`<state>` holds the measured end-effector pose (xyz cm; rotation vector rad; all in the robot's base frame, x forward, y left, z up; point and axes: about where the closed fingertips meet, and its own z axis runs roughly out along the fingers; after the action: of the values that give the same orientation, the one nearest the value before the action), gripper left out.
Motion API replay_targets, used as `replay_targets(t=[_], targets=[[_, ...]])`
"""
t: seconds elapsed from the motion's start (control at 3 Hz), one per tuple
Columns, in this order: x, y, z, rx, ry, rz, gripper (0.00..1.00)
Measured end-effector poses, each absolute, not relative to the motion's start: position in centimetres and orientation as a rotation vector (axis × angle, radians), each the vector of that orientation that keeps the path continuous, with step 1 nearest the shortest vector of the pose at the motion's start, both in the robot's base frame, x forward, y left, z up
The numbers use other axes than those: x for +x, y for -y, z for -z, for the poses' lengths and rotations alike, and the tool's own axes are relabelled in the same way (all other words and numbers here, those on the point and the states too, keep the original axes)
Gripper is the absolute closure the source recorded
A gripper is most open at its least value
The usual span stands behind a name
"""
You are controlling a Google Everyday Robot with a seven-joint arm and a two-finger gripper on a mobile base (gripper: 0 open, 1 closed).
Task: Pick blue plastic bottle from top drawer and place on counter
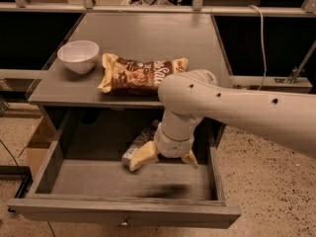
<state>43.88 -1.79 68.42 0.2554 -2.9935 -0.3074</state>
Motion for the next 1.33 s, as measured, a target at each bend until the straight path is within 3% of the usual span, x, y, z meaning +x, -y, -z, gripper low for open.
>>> replay_targets(t=[1.33], targets=[[45.8, -0.4, -68.5, 0.168, 3.079, 0.312, 0.0]])
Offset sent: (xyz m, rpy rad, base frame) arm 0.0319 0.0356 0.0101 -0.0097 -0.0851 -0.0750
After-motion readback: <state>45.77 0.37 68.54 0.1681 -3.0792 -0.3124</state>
